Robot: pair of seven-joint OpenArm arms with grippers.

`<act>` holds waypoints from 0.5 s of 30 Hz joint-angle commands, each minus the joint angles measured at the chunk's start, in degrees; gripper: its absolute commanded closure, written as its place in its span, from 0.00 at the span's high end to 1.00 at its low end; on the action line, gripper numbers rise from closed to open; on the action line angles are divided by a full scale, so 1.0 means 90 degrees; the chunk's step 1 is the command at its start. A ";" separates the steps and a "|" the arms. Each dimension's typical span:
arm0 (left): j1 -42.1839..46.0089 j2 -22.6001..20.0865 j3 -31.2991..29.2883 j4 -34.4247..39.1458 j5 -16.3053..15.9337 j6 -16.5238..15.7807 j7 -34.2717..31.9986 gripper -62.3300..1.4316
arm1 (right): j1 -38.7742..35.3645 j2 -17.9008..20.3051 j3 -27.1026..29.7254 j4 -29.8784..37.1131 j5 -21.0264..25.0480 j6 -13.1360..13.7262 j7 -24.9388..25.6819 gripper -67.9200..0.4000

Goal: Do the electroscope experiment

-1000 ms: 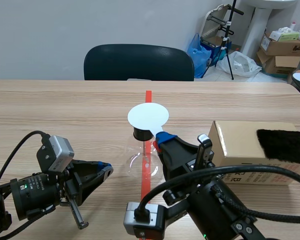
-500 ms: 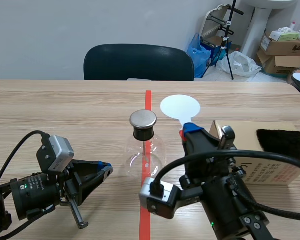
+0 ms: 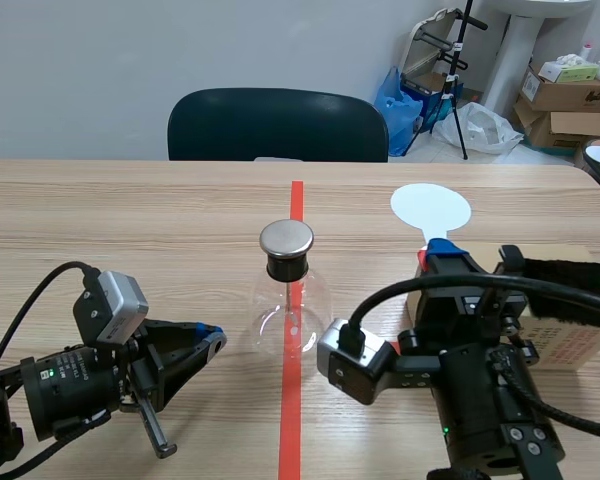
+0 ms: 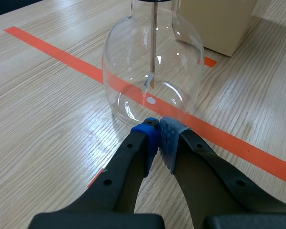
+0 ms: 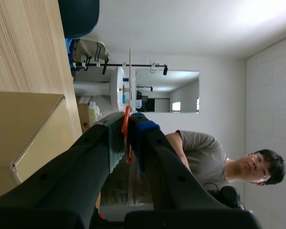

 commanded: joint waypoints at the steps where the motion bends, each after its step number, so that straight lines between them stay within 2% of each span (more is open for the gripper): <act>1: -0.0019 -0.0002 -0.0024 0.0151 -0.0044 -0.0015 -0.0104 0.07 | 0.0056 0.0034 0.0019 0.0083 -0.0005 -0.0066 -0.0107 0.02; 7: -0.0019 -0.0002 -0.0024 0.0151 -0.0044 -0.0015 -0.0104 0.07 | 0.0056 0.0034 0.0019 0.0083 -0.0005 -0.0066 -0.0345 0.02; 15: -0.0019 -0.0002 -0.0024 0.0151 -0.0044 -0.0015 -0.0104 0.07 | 0.0056 0.0034 0.0019 0.0083 -0.0005 -0.0066 -0.0391 0.02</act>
